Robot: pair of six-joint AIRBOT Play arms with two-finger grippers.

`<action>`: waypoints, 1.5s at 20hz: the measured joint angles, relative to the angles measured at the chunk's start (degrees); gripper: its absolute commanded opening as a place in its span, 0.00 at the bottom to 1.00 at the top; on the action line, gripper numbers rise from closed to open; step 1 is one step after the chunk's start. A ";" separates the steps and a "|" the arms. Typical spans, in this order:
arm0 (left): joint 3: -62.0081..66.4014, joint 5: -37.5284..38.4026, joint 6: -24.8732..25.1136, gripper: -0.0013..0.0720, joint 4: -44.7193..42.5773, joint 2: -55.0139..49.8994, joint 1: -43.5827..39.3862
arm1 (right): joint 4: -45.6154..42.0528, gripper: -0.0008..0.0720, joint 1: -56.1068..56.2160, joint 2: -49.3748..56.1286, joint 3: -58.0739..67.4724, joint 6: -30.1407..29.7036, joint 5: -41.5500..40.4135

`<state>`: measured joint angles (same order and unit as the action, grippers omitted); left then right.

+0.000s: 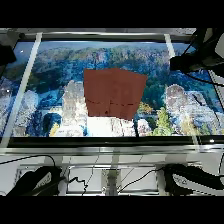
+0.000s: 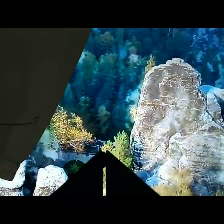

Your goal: Fold the clothes and pants, and hang the long-sleeved shirts on hangers.

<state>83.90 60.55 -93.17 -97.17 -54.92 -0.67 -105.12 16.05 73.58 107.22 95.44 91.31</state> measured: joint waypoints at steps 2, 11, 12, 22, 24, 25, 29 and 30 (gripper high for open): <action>-3.50 3.58 -2.54 0.04 0.20 -2.56 0.00 | 0.24 0.02 0.00 0.00 -0.07 -2.43 -0.44; -23.19 6.36 4.50 0.04 8.44 -9.86 -0.02 | 8.87 0.02 -7.76 0.00 -14.43 -11.26 -4.81; -25.22 5.57 6.64 0.07 12.26 -10.34 -0.07 | 11.80 0.02 -9.40 0.00 -16.24 -12.76 -5.57; -32.44 -1.81 21.55 0.75 41.75 -24.17 -4.11 | 20.31 0.02 -15.41 0.92 -20.70 -19.50 -10.99; -32.61 -4.39 23.28 0.75 44.35 -26.67 -6.36 | 19.58 0.02 -15.58 1.55 -20.81 -19.50 -12.70; -32.63 -6.25 24.00 0.73 45.22 -27.65 -7.56 | 19.50 0.02 -15.67 1.84 -20.81 -19.43 -13.51; -32.70 -13.66 25.14 0.63 47.08 -29.46 -11.43 | 19.23 0.02 -18.05 2.58 -20.87 -18.69 -16.24; -32.70 -15.39 25.27 0.63 47.47 -29.68 -12.17 | 19.37 0.02 -19.37 2.64 -20.90 -18.45 -16.46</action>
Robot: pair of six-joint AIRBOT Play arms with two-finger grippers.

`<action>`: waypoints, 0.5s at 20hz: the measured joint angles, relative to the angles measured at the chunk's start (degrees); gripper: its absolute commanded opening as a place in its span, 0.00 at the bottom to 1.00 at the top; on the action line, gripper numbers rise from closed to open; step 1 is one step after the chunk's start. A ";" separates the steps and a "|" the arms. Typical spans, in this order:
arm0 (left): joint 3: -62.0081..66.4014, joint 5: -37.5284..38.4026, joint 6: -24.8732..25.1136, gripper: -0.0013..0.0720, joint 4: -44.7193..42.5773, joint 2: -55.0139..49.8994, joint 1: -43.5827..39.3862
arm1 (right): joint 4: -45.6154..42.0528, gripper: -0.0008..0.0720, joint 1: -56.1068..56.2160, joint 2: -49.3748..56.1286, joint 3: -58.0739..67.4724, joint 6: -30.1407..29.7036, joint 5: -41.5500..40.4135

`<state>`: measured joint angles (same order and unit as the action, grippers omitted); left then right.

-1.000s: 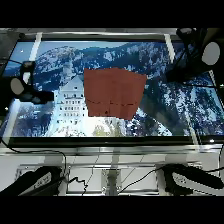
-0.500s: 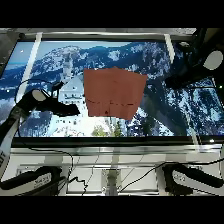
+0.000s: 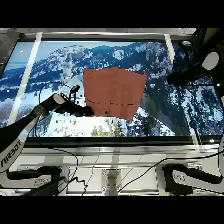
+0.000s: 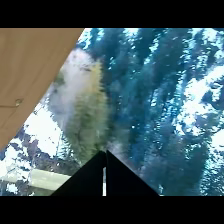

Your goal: Fold the clothes and pants, and hang the long-sleeved shirts on hangers.

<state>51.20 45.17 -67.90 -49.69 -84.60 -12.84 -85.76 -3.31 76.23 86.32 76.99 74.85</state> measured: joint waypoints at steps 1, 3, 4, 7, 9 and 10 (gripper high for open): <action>0.00 -1.55 0.13 0.58 0.11 -0.13 -0.63 | 0.48 0.02 -1.42 0.09 -0.17 0.35 -0.31; -0.07 -3.98 0.24 0.27 -0.02 -0.39 -1.44 | 1.99 0.02 -4.90 0.13 -0.96 0.98 -0.83; -0.07 -4.63 0.28 0.15 -0.09 -0.44 -1.68 | 3.13 0.07 -6.51 0.17 -1.57 1.18 -0.98; -0.04 -5.73 0.42 0.04 0.13 -0.39 -2.12 | 7.52 0.59 -10.40 0.24 -4.96 1.64 -2.23; -0.02 -5.97 0.42 0.04 0.15 0.02 -2.25 | 11.10 0.65 -11.65 0.28 -8.68 2.47 -4.59; -0.02 -6.08 0.42 0.04 0.13 0.24 -2.29 | 13.40 0.73 -12.04 0.61 -10.86 3.08 -6.40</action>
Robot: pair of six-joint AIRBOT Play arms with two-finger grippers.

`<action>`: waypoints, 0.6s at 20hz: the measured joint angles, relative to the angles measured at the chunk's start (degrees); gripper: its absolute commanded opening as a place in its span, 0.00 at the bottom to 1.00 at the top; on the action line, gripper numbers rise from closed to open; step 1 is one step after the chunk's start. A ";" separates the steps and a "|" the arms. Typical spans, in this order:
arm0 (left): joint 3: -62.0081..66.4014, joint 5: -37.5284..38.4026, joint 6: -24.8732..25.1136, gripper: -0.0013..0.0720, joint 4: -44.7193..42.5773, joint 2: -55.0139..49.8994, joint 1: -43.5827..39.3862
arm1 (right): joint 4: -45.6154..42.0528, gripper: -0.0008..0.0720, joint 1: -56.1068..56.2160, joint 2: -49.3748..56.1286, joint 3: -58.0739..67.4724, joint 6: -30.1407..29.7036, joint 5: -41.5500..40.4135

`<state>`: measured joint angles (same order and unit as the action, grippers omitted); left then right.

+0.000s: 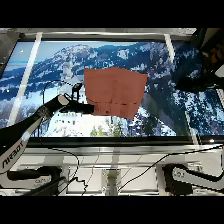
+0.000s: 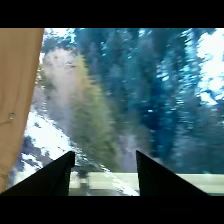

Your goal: Fold the clothes and pants, and hang the long-sleeved shirts on hangers.

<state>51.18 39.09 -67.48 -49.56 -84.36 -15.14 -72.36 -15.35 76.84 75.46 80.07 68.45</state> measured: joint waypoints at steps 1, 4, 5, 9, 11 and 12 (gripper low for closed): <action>0.00 0.04 0.00 0.04 0.02 0.31 0.00 | 2.84 0.82 -0.17 0.63 -2.05 0.55 -2.01; 0.02 2.58 0.48 0.04 -0.55 0.74 -0.07 | 11.45 0.87 0.59 4.44 -5.84 1.64 -6.49; 0.02 4.55 0.85 0.04 -1.60 0.92 -0.07 | 13.84 0.86 1.44 6.05 -6.47 1.77 -7.89; -0.24 11.37 1.53 0.04 -9.51 3.04 -0.09 | 19.15 0.86 7.08 12.63 -7.78 2.91 -15.17; -1.05 13.29 1.68 0.04 -12.72 5.68 -0.09 | 21.18 0.85 9.86 15.26 -7.67 3.89 -19.54; -1.68 13.92 1.60 0.04 -13.84 7.32 -0.09 | 21.84 0.85 10.97 16.70 -7.19 4.61 -21.38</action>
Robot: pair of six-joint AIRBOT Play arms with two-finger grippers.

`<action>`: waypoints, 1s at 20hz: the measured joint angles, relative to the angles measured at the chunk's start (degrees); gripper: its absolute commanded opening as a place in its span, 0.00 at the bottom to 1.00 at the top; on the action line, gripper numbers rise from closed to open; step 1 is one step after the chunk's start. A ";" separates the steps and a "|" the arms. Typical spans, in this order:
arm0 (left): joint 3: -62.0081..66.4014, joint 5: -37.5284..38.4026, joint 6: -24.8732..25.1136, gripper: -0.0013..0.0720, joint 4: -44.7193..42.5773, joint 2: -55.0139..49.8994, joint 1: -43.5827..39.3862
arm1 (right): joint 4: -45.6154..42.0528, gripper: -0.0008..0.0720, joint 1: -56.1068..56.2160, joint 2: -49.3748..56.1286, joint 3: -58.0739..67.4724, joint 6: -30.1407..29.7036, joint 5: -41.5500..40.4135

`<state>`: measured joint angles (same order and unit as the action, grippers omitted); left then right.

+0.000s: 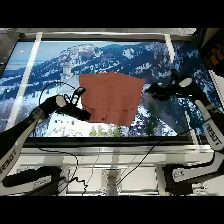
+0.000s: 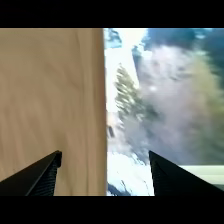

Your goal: Fold the clothes and pants, and hang the long-sleeved shirts on hangers.

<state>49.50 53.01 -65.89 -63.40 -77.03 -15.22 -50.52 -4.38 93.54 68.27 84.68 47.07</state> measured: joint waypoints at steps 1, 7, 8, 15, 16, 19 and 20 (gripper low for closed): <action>-0.68 0.35 -0.20 0.04 -0.83 1.57 0.00 | 0.76 0.85 0.79 1.42 0.72 0.48 -1.22; -6.91 1.60 -3.17 0.04 -2.97 10.58 -0.02 | 2.75 0.75 2.97 8.57 7.39 3.45 -4.31; -7.69 1.66 -3.50 0.04 -3.08 11.65 -0.02 | 2.86 0.75 3.13 9.60 8.59 3.98 -4.35; -9.51 1.01 -4.46 0.04 -3.41 14.14 -0.02 | 2.40 0.56 5.92 15.28 14.80 5.97 -3.74; -9.55 0.87 -4.57 0.04 -3.43 14.25 -0.02 | 2.23 0.53 6.34 15.74 15.08 6.23 -3.85; -9.66 0.57 -4.59 0.04 -3.43 14.36 -0.02 | 0.55 0.03 7.15 17.09 15.52 7.89 -4.94; -9.68 0.37 -4.61 0.04 -3.45 14.38 -0.02 | 0.28 0.02 7.26 17.33 15.58 8.52 -5.31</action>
<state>39.81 53.39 -70.50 -66.85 -62.65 -15.25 -50.24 2.87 110.87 83.85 93.21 41.76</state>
